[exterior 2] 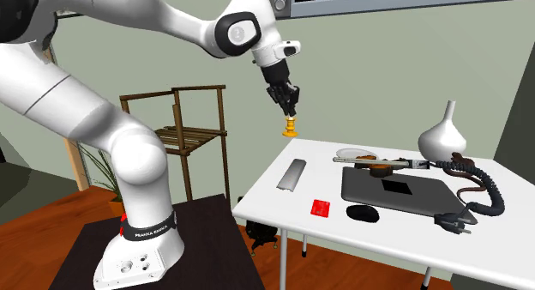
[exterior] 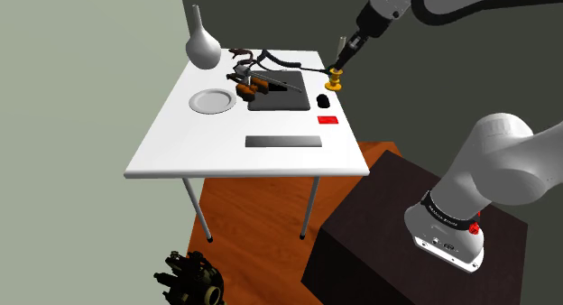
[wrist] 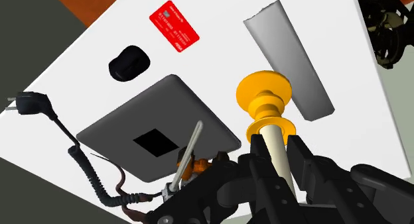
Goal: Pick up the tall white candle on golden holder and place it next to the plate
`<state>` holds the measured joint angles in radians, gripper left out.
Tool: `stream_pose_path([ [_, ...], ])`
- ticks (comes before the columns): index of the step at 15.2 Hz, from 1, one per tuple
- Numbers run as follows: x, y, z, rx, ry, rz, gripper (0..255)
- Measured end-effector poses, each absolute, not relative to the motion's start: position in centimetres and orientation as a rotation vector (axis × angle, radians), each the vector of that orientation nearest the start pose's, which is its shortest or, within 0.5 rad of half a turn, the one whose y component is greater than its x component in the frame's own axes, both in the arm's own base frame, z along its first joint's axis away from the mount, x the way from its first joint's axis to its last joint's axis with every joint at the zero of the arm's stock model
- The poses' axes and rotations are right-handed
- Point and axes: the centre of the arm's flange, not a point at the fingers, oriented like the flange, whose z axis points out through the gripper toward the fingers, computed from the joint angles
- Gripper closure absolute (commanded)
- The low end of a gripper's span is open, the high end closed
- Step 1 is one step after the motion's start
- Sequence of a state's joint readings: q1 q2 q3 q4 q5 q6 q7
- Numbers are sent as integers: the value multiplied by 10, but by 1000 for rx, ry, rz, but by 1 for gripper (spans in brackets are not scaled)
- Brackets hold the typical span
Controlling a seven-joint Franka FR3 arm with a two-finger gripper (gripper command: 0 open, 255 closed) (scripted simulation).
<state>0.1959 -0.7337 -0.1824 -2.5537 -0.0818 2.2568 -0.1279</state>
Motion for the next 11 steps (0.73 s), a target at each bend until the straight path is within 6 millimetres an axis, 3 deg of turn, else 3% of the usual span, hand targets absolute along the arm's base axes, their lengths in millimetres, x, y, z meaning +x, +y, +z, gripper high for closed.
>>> stream_pose_path([
  [11, 472, 92, 547, -3024, -303, -665, 255],
])
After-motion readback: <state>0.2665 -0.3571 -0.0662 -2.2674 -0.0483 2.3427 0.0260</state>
